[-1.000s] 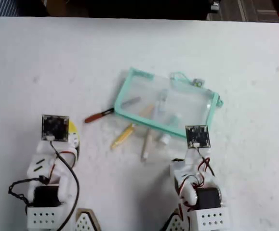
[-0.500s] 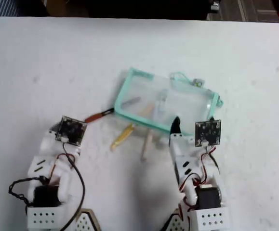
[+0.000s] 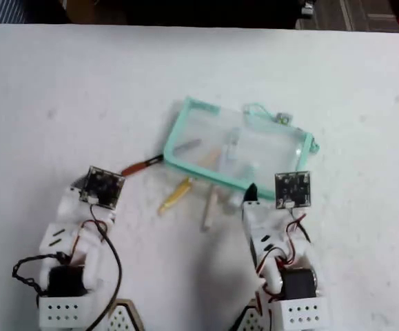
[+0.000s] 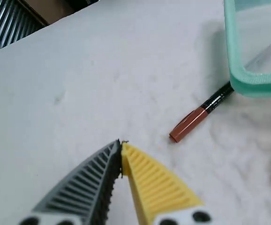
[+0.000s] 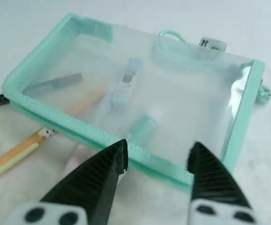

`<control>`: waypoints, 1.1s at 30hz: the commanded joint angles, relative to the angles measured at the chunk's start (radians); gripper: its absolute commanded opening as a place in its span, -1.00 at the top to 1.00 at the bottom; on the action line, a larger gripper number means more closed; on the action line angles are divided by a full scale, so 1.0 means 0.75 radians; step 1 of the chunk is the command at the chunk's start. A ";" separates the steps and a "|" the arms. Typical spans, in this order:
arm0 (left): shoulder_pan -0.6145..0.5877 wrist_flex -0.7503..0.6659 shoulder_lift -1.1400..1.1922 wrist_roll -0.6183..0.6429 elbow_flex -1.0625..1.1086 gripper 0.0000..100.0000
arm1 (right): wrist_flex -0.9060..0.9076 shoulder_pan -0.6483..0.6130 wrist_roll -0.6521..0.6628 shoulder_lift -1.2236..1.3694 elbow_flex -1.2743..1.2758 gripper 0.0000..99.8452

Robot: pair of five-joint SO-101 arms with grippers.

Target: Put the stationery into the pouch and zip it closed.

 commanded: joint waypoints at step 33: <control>0.181 0.068 -0.009 -0.020 -0.004 0.95 | -0.345 0.334 0.444 -0.001 -0.016 0.80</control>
